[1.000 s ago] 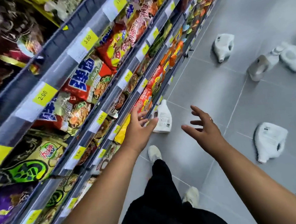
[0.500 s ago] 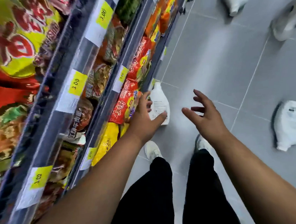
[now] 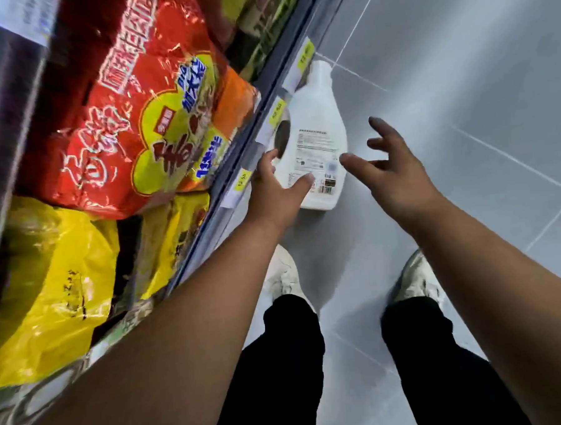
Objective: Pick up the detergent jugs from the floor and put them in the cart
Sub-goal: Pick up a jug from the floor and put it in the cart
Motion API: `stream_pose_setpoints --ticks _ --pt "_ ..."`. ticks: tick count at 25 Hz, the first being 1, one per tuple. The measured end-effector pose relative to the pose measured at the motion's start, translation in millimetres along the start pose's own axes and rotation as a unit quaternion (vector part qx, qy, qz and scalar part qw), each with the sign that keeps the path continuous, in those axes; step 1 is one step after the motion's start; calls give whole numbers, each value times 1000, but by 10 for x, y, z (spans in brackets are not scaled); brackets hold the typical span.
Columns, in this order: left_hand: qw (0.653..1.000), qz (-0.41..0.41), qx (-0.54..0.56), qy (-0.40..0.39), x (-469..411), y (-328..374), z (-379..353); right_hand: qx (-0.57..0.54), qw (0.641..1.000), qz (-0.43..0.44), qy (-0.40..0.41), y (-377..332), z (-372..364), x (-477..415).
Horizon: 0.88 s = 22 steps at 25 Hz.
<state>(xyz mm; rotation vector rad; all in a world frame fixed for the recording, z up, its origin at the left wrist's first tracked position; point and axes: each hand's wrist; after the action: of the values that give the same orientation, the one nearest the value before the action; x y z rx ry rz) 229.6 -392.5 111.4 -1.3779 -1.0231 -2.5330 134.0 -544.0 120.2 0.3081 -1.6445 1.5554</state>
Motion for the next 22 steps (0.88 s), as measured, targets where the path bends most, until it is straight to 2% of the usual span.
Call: stream_pose_setpoints --ticks 6,8,11,16,22 --pt "995 -25 -94 24 -1041 -673 -255 31 999 -1 18 792 -241 -1081" --pt "994 -9 -103 32 -1243 -854 -284 41 999 0 6 945 -339 -1372" --pt "993 8 -114 4 -1415 -1063 -273 73 997 11 -3 1069 -411 -1724" --pt "994 20 -101 -43 -1620 -1209 -164 48 998 30 -18 1180 -486 -2106" --pt "994 -3 -102 -47 -1741 -1264 -158 20 996 87 -18 1275 -511 -2268"
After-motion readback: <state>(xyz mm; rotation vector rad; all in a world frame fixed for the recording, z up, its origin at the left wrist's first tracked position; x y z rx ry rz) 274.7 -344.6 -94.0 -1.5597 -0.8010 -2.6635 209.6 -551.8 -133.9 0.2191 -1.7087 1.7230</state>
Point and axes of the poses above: each hand's wrist, its own x-axis away from the middle knuckle, its own z-axis out of the back of the hand, y = z × x, and after that the axes turned 6 degrees about -y, right-handed
